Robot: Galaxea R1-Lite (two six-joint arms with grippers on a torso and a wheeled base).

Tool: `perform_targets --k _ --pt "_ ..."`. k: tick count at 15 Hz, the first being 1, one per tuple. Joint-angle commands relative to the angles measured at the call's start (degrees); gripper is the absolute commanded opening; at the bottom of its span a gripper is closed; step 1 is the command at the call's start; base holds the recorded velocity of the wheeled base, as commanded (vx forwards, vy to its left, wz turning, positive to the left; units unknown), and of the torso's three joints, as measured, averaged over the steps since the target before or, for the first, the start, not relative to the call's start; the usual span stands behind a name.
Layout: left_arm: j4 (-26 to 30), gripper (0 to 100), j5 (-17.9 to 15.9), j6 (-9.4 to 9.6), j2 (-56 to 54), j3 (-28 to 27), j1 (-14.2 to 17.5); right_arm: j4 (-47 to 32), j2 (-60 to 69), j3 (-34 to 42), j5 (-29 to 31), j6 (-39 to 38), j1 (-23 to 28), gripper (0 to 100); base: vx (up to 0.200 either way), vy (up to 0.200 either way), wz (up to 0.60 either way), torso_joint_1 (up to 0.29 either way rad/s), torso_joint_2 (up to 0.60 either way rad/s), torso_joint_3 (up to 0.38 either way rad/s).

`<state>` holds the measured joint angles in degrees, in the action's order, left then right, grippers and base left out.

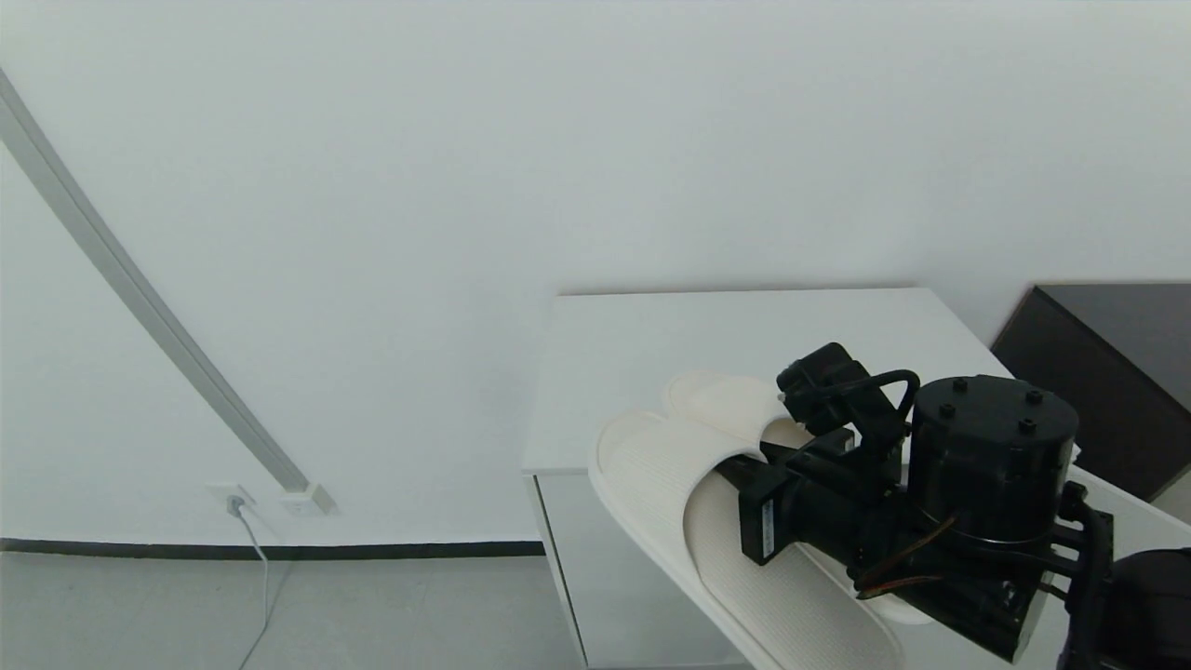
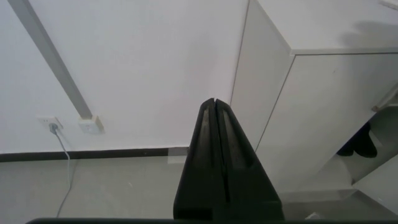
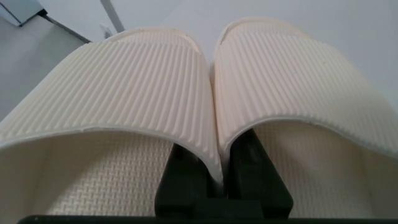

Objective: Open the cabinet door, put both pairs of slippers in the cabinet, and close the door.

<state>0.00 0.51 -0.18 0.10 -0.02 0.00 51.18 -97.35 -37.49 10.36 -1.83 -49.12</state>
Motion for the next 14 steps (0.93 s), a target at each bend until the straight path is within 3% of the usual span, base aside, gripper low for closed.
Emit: perform_targets --k 1,6,14 --pt "0.0 0 0.0 0.01 0.0 0.0 0.0 0.1 -0.5 0.1 0.0 0.1 0.1 0 -0.2 0.0 0.0 -0.012 0.0 0.002" --pt "0.0 0 0.0 0.01 0.0 0.0 0.0 0.1 -0.4 0.1 0.0 0.1 0.0 0 -0.2 0.0 0.0 0.001 0.0 0.004" --pt "0.0 0 0.0 0.01 0.0 0.0 0.0 0.2 -0.3 0.7 0.0 0.1 -0.1 0 0.0 0.0 0.0 0.0 0.0 0.0"
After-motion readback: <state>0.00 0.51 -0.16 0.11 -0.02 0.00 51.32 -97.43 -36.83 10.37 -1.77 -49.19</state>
